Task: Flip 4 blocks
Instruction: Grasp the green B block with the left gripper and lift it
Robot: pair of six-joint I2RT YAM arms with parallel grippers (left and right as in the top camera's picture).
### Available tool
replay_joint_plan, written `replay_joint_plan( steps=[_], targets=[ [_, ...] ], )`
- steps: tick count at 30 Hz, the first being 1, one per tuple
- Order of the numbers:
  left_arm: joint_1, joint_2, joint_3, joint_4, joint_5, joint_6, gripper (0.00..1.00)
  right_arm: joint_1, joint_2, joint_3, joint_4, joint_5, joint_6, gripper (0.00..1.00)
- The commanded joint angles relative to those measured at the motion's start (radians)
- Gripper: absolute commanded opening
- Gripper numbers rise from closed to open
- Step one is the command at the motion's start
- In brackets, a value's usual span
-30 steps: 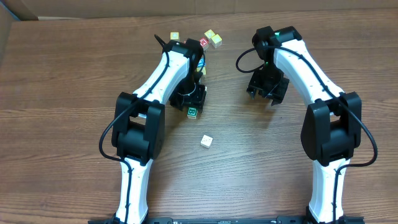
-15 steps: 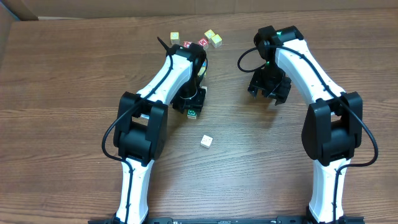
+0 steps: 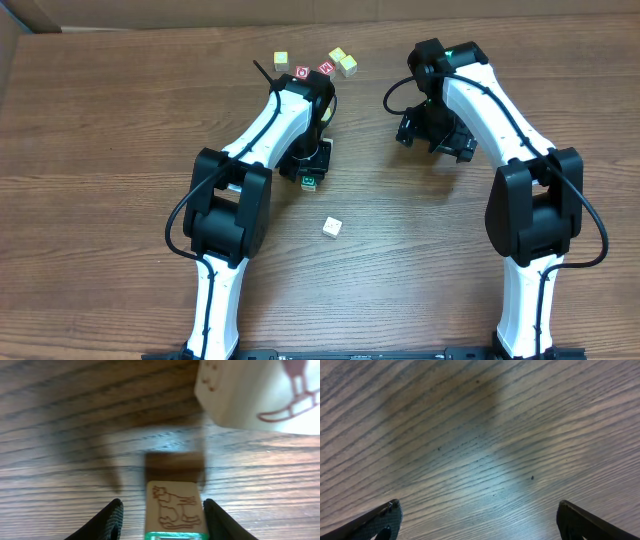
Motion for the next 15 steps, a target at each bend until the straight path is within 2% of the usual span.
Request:
replay_joint_plan(
  steps=[1, 3, 6, 7, 13, 15],
  targets=[
    [-0.006, -0.051, -0.005, 0.005, -0.039, -0.021, 0.42, -0.016, -0.034, -0.004, 0.009, 0.023, 0.001, 0.99],
    [-0.008, -0.051, -0.007, 0.003, -0.038, -0.020, 0.39, -0.021, -0.034, -0.004, 0.010, 0.023, 0.001, 1.00],
    [-0.010, -0.051, -0.007, 0.011, -0.038, -0.020, 0.25, -0.030, -0.034, -0.004, 0.011, 0.023, 0.001, 1.00],
    [-0.010, -0.051, -0.007, 0.015, -0.038, -0.019, 0.24, -0.033, -0.034, -0.004, 0.013, 0.023, 0.000, 1.00],
    [-0.010, -0.051, -0.007, -0.005, -0.037, -0.017, 0.24, -0.048, -0.034, -0.004, 0.012, 0.026, 0.000, 1.00],
    [-0.010, -0.056, -0.007, -0.018, -0.037, -0.017, 0.21, -0.049, -0.034, -0.004, 0.012, 0.026, 0.000, 1.00]
  ],
)
